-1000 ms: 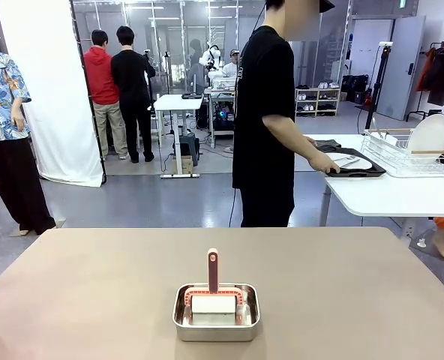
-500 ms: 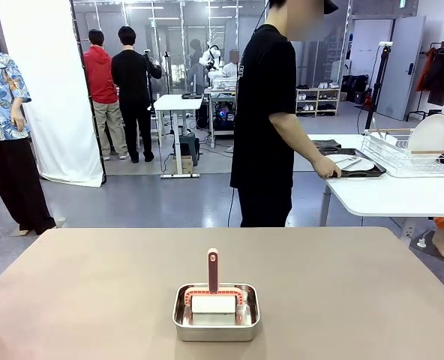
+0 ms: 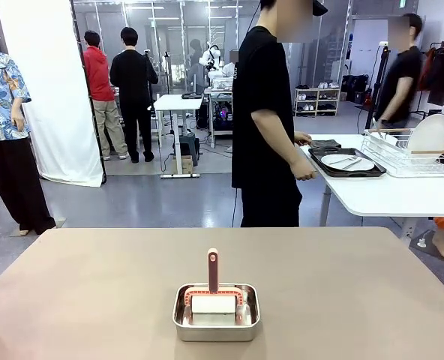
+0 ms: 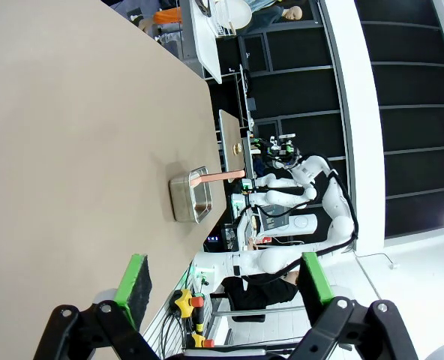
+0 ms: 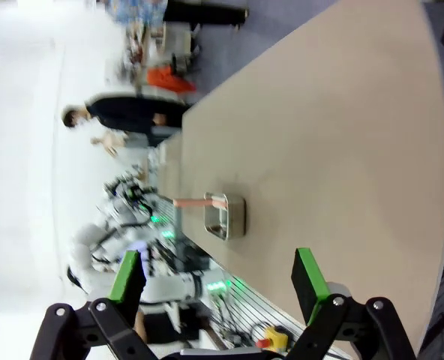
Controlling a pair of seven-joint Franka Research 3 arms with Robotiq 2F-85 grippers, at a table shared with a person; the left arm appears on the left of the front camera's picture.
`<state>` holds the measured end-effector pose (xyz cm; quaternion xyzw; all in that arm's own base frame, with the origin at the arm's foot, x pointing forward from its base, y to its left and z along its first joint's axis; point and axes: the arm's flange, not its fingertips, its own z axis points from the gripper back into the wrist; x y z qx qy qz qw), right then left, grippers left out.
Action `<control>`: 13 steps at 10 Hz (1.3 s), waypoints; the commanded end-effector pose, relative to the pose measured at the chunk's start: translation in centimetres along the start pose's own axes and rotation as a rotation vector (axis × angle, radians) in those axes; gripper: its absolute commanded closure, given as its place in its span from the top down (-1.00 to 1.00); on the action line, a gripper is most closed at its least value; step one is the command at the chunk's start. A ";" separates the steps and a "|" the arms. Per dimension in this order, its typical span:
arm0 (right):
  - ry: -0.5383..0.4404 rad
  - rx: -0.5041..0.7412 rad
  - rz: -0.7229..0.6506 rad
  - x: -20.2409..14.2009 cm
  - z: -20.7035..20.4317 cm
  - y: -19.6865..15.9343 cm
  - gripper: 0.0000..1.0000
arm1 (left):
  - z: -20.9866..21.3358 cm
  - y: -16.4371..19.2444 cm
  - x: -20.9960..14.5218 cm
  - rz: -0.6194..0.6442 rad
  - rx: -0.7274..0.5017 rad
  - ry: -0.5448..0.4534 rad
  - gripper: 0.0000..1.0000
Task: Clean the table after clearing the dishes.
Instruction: When the right (or left) Handle tray is removed, use the right hand (or left hand) to clean the right (or left) side of the table with the Lint Roller.
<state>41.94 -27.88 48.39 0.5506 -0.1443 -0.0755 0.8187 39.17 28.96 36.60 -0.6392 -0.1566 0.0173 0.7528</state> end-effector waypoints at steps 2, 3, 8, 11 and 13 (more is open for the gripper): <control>0.177 -0.137 0.327 -2.0 -3.7 9.6 1.00 | 0.1 0.0 -0.3 0.002 -0.001 -0.007 1.00; 0.259 -0.198 0.435 -3.3 -6.3 12.8 1.00 | 0.1 0.0 -0.3 0.002 -0.001 -0.007 1.00; 0.619 -0.427 0.799 -10.3 -20.3 21.8 1.00 | 0.1 0.0 -0.3 0.002 -0.001 -0.007 1.00; 0.697 -0.548 1.096 -15.4 -28.3 22.2 1.00 | 0.1 0.0 -0.3 0.002 -0.001 -0.007 1.00; 0.717 -0.618 1.247 -17.2 -33.0 21.5 1.00 | 0.1 0.0 -0.3 0.002 -0.001 -0.007 1.00</control>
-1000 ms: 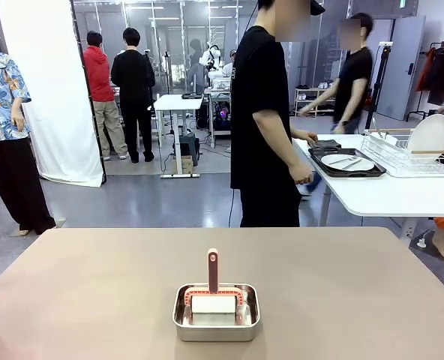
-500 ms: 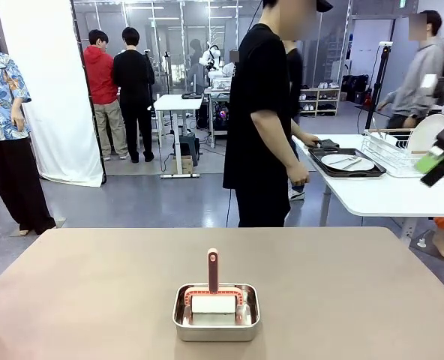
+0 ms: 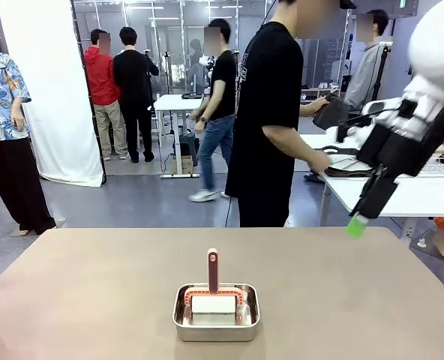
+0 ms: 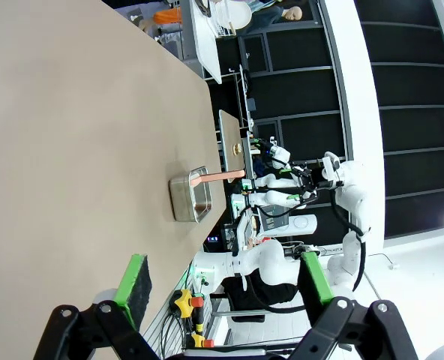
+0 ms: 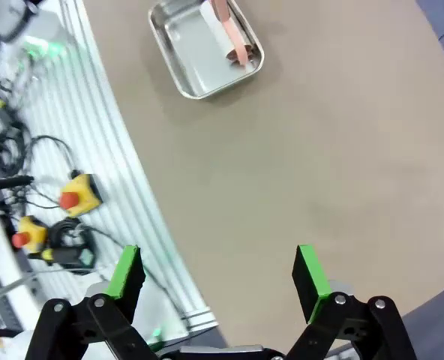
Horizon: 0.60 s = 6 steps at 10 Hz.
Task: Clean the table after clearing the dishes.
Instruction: When the right (or left) Handle tray is removed, use the right hand (or left hand) to clean the right (or left) side of the table with the Lint Roller.
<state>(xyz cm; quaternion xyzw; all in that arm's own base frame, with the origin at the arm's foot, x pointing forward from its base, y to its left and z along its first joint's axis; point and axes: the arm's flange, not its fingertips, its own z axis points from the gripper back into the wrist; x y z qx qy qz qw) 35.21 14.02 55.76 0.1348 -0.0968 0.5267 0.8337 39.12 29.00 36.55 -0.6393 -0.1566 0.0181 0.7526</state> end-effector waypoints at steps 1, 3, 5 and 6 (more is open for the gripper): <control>0.004 -0.075 0.088 1.1 -3.7 -0.7 1.00 | 0.1 -0.1 -0.3 0.001 -0.001 -0.006 1.00; 0.021 -0.058 0.156 2.4 -6.4 -0.1 1.00 | 0.1 -0.1 -0.3 0.001 -0.001 -0.006 1.00; 0.092 -0.031 0.172 3.6 -7.8 0.4 1.00 | 0.1 -0.1 -0.3 0.001 -0.001 -0.006 1.00; 0.120 -0.019 0.133 3.6 -7.8 0.3 1.00 | 0.1 -0.1 -0.3 0.001 -0.001 -0.006 1.00</control>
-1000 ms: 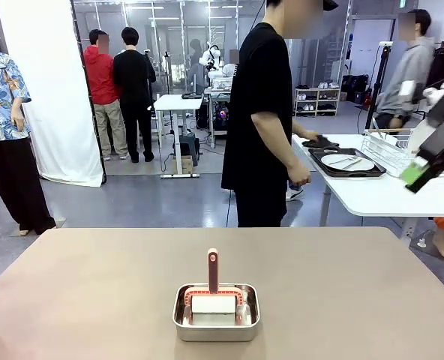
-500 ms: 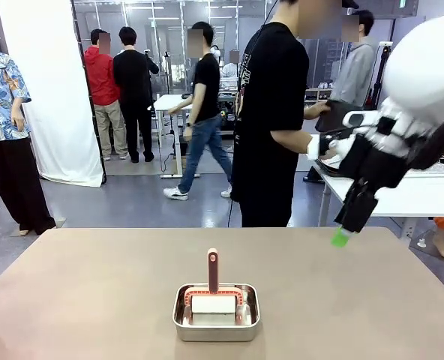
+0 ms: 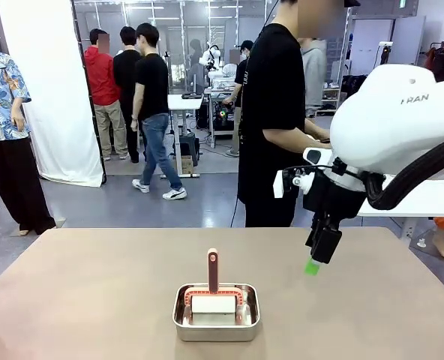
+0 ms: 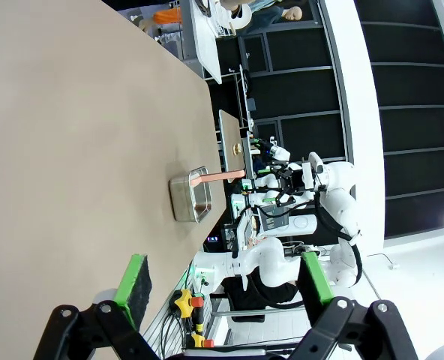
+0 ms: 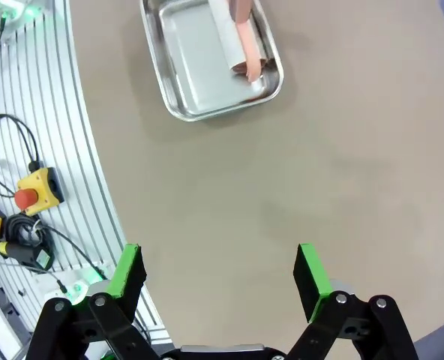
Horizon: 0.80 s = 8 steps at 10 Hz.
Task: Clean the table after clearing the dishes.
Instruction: When the right (or left) Handle tray is removed, use the right hand (or left hand) to clean the right (or left) side of the table with the Lint Roller.
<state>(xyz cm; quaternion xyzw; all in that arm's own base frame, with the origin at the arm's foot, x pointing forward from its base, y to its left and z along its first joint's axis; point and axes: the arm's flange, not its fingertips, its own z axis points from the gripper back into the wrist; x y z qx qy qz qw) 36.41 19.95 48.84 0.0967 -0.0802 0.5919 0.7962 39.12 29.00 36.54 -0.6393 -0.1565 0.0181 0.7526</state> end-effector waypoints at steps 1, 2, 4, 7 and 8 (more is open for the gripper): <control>-0.023 -0.014 -0.004 0.0 0.6 0.1 1.00 | 0.1 -0.1 -0.3 0.001 -0.001 -0.006 1.00; -0.023 -0.014 -0.004 0.0 0.6 0.1 1.00 | 0.1 -0.1 -0.3 0.001 -0.001 -0.006 1.00; -0.023 -0.014 -0.004 0.0 0.6 0.1 1.00 | 0.1 -0.1 -0.3 0.001 -0.001 -0.006 1.00; -0.010 -0.010 -0.005 -0.2 0.5 -0.1 1.00 | 0.1 -0.1 -0.3 0.001 -0.001 -0.006 1.00; 0.018 -0.035 0.064 1.4 1.0 0.2 1.00 | 0.1 -0.1 -0.3 0.001 -0.001 -0.006 1.00</control>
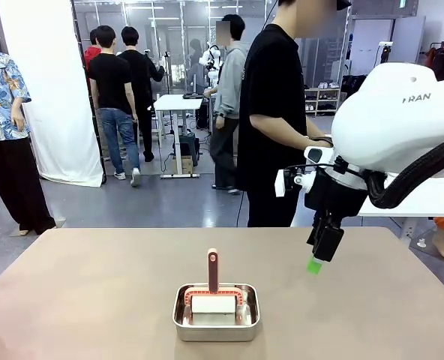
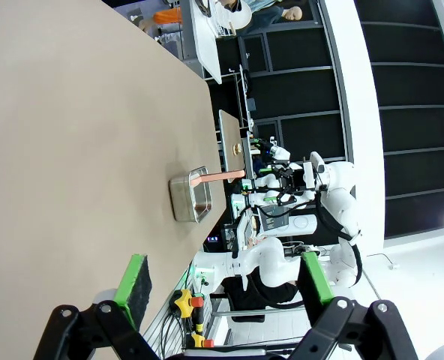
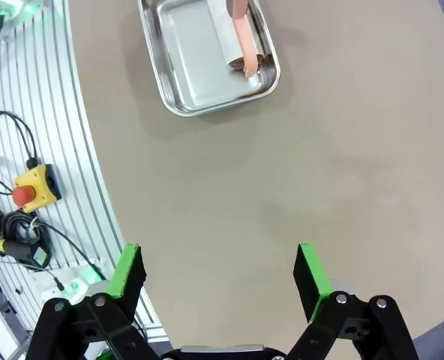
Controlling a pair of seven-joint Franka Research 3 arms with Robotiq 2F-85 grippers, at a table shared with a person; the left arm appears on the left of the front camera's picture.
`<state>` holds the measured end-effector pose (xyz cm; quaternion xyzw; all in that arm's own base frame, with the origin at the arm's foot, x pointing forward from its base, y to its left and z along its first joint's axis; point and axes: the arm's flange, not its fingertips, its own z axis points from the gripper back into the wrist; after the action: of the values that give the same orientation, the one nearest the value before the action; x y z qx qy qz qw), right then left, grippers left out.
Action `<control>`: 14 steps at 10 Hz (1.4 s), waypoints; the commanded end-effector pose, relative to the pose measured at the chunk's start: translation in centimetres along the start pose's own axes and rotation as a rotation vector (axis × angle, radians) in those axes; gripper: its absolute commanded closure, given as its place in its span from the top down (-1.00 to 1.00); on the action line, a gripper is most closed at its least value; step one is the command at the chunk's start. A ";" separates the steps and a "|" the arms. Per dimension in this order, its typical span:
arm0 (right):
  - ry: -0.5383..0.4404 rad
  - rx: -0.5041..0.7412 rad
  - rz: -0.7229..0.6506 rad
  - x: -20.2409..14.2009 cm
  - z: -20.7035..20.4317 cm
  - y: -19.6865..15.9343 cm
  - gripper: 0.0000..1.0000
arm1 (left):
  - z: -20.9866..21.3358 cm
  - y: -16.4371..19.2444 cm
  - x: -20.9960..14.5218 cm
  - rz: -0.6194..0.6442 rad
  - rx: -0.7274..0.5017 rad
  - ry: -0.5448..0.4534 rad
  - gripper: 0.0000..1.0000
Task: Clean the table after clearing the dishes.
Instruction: When the right (or left) Handle tray is removed, use the right hand (or left hand) to clean the right (or left) side of the table with the Lint Roller.
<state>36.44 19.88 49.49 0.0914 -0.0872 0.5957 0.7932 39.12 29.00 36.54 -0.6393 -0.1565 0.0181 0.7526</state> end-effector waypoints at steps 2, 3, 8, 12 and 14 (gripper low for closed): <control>0.105 -0.013 0.176 5.5 -0.9 0.5 1.00 | 0.1 -0.1 -0.3 0.001 -0.001 -0.006 1.00; 0.131 0.004 0.210 7.3 -1.7 0.4 1.00 | 0.1 -0.1 -0.3 0.001 -0.001 -0.006 1.00; 0.215 -0.014 0.303 15.6 -5.0 1.1 1.00 | 0.1 -0.1 -0.3 0.001 -0.001 -0.006 1.00; 0.239 -0.059 0.280 18.1 -6.9 0.8 1.00 | 0.1 -0.1 -0.3 0.001 -0.001 -0.006 1.00; 0.238 -0.062 0.291 19.1 -7.8 1.0 1.00 | 0.1 -0.1 -0.3 0.001 -0.001 -0.006 1.00</control>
<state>40.93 38.85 46.92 -0.0051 -0.0231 0.7120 0.7018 39.13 29.00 36.54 -0.6393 -0.1565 0.0181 0.7526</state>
